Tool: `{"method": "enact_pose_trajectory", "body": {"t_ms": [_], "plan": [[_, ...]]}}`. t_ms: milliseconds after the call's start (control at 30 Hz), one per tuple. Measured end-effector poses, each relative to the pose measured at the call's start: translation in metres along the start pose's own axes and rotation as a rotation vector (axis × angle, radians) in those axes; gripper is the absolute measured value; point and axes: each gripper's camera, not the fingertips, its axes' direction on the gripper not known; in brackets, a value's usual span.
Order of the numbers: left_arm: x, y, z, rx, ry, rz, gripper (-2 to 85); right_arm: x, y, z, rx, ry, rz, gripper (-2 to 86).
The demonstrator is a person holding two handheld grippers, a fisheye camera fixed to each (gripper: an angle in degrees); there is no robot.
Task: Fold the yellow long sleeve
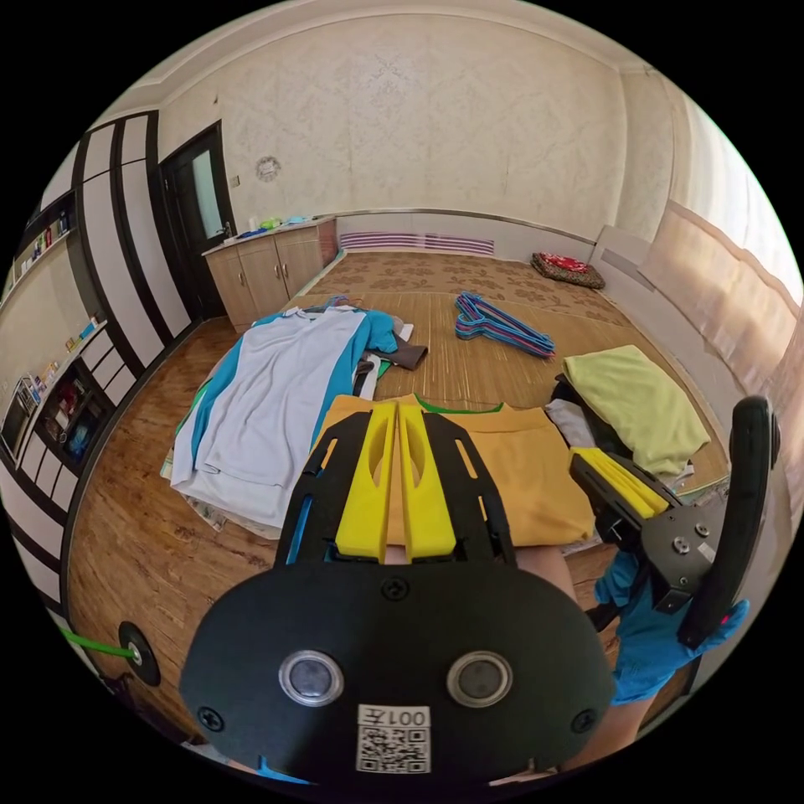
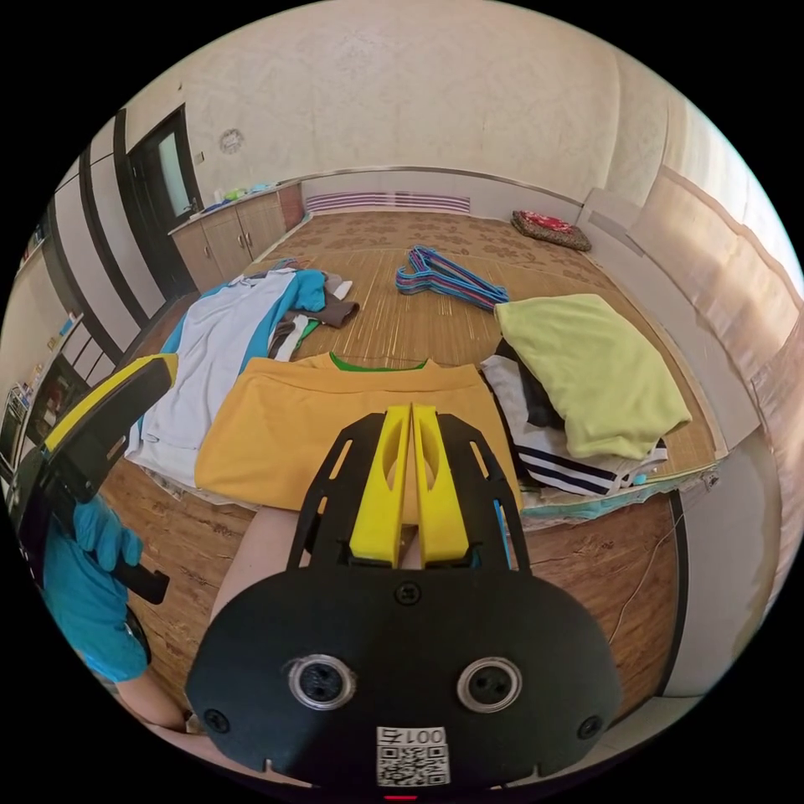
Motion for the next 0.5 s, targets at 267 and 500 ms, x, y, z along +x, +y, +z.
{"method": "enact_pose_trajectory", "body": {"t_ms": [267,500], "plan": [[0.0003,0.0005,0.0,0.004,0.004,0.005,-1.6,0.0028,0.0007,-0.0012,0.007,0.002,0.009,0.2],[0.0011,0.0021,-0.0002,0.007,-0.002,0.019,-1.6,0.0068,0.002,-0.003,0.016,-0.005,0.024,0.2]]}}
